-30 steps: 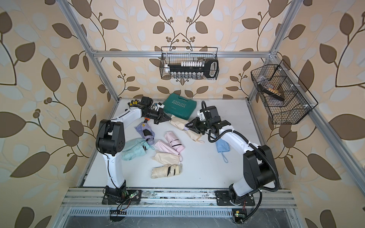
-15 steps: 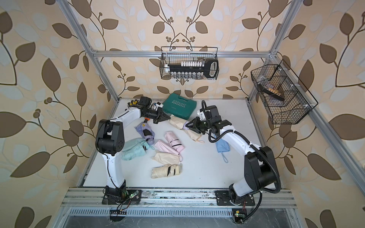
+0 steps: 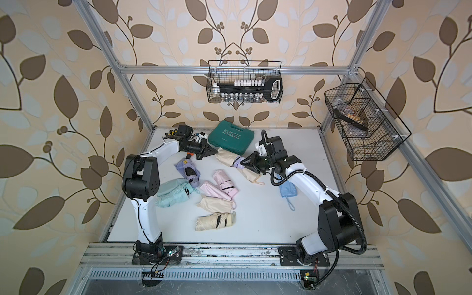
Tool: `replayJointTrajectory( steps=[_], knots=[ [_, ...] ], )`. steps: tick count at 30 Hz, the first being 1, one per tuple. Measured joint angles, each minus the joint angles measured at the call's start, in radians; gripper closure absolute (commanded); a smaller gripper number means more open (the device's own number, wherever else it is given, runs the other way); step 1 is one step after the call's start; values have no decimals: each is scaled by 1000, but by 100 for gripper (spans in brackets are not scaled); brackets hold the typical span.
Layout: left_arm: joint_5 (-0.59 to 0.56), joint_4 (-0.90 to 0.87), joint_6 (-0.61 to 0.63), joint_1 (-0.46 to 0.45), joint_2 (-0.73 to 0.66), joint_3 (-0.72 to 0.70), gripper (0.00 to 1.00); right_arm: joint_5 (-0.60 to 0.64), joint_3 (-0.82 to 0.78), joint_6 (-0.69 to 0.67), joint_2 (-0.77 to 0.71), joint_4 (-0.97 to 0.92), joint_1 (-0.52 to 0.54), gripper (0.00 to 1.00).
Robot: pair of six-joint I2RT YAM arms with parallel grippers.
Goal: Take umbrellas out of sleeves
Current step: Take out the umbrella from the umbrella sleeve.
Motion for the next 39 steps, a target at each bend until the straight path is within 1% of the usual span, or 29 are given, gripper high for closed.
replayJointTrajectory(
  steps=[9,20,39],
  knots=[
    [0,0,0,0,0,0,100,0,0,-7,-5,-13,0,87],
    [0,8,0,7,0,0,100,1,0,-29,-60,-39,0,88],
    [-3,9,0,7,-21,-14,100,2,0,-45,-93,-77,0,88]
  ],
)
